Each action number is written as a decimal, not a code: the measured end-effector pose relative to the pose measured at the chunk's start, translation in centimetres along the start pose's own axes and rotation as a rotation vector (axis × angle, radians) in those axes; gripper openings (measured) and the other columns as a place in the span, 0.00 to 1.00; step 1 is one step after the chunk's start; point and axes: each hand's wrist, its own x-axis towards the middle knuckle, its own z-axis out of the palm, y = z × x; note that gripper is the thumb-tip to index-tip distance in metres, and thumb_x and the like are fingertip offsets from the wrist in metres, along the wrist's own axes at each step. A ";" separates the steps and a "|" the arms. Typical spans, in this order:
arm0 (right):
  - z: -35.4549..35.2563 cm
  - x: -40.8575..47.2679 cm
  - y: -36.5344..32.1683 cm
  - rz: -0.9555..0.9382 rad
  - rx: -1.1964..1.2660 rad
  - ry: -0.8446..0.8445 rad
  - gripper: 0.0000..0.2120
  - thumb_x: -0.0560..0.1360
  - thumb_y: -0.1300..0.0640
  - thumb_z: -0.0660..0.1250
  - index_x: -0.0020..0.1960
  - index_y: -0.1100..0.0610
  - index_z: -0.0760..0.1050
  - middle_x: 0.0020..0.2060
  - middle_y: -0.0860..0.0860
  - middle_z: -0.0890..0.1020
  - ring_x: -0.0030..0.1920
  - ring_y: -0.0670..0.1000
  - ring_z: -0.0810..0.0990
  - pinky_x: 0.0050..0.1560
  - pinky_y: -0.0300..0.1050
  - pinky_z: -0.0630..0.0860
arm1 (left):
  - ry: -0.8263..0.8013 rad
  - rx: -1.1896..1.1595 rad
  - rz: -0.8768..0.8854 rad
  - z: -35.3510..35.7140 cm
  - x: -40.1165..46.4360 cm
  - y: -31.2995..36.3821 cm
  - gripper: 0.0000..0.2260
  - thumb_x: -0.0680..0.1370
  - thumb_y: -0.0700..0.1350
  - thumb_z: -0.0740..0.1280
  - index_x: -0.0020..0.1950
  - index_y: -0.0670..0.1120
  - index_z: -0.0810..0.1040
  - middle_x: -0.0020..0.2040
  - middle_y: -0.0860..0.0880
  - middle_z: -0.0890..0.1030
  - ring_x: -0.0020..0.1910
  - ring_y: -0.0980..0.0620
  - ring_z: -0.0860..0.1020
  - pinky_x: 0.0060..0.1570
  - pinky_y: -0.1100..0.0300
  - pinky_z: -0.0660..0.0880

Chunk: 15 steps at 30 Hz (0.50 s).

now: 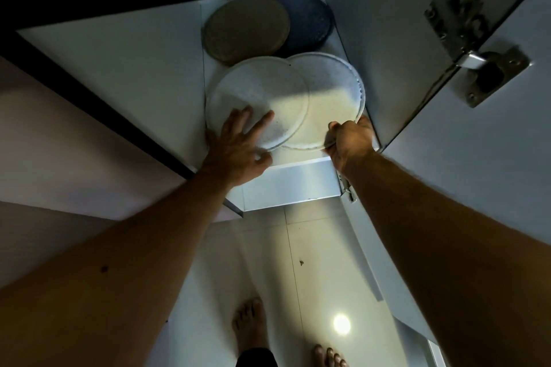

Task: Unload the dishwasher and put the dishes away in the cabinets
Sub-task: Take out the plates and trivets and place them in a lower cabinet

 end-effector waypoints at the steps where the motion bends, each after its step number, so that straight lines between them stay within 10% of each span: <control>1: 0.0 0.2 -0.1 0.005 0.014 0.023 0.22 0.77 0.73 0.49 0.57 0.50 0.70 0.42 0.53 0.75 0.37 0.47 0.74 0.33 0.40 0.77 | -0.005 -0.013 -0.007 0.1 0.1 0.2 0.36 0.74 0.62 0.60 0.77 0.67 0.43 0.80 0.52 0.47 0.79 0.46 0.47 0.67 0.28 0.57; 7: -0.3 1.8 -0.6 -0.072 -0.201 0.093 0.18 0.71 0.72 0.62 0.55 0.54 0.74 0.48 0.56 0.79 0.42 0.53 0.79 0.33 0.47 0.80 | -0.038 -0.121 -0.084 1.2 0.2 0.7 0.34 0.75 0.70 0.56 0.76 0.70 0.42 0.80 0.55 0.41 0.79 0.51 0.40 0.69 0.27 0.41; 15: -0.2 2.7 -1.4 -0.194 -0.837 0.368 0.21 0.62 0.46 0.81 0.46 0.59 0.81 0.42 0.55 0.85 0.40 0.55 0.85 0.45 0.52 0.84 | -0.001 -0.225 -0.119 1.6 0.3 0.7 0.29 0.77 0.68 0.56 0.75 0.71 0.48 0.80 0.58 0.43 0.79 0.50 0.41 0.69 0.28 0.40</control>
